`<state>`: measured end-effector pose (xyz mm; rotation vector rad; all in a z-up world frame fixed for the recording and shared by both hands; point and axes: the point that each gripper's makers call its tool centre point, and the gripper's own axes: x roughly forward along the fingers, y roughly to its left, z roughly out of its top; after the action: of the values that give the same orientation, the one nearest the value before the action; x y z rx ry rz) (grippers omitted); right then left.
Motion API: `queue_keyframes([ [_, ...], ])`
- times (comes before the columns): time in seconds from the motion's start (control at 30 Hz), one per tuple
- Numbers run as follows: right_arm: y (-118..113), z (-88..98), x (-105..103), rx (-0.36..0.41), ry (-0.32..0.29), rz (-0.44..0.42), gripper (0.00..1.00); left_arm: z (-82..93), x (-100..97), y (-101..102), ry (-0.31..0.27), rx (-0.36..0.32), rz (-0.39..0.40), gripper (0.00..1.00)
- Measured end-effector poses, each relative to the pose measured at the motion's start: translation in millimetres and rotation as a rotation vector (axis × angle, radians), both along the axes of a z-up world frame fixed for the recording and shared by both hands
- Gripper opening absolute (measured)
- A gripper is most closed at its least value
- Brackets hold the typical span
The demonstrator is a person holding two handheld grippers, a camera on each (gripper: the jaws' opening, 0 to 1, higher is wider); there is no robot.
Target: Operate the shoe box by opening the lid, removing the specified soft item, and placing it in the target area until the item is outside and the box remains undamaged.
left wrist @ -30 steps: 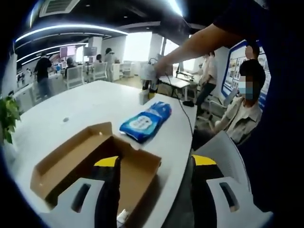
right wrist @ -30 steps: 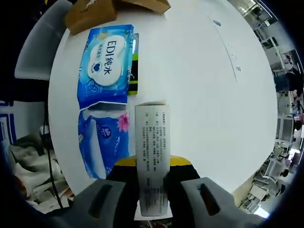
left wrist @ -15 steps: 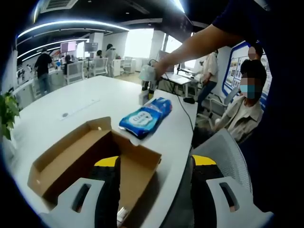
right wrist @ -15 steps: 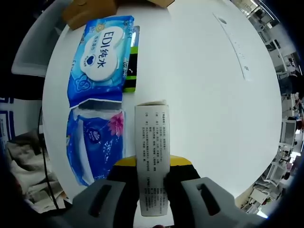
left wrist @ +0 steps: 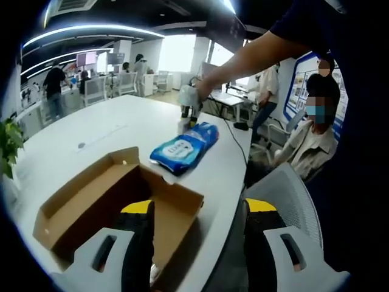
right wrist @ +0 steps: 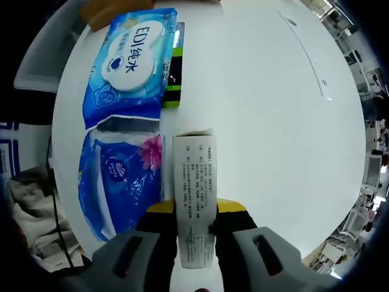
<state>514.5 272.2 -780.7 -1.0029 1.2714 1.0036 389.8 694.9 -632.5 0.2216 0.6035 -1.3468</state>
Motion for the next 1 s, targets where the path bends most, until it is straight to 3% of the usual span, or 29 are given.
queue_keyframes([
  [0.13, -2.2, 7.3, 3.7, 0.020, -0.036, -0.024, 0.33, -2.4, -0.1, -0.4, -0.003, 0.004, 0.000, 0.59],
  [0.33, 4.1, 33.0, 5.3, 0.081, -0.086, -0.073, 0.32, 15.0, 4.3, -3.1, -0.037, -0.038, 0.004, 0.59],
  [0.43, 5.0, 37.0, 1.5, 0.075, -0.082, -0.064, 0.32, -0.2, 3.3, -0.4, -0.009, 0.008, -0.002, 0.59],
  [0.53, 7.5, 45.1, 5.9, 0.084, -0.108, -0.074, 0.34, 10.9, 1.3, -5.1, -0.017, -0.037, -0.004, 0.59],
  [0.6, 12.2, 55.2, 8.0, 0.092, -0.129, -0.072, 0.34, 11.4, 3.1, -3.2, -0.044, -0.024, -0.006, 0.59],
  [1.0, 77.5, 134.0, 8.1, 0.178, -0.273, -0.021, 0.27, 14.0, 4.6, 19.9, -0.051, -0.037, 0.015, 0.57],
])
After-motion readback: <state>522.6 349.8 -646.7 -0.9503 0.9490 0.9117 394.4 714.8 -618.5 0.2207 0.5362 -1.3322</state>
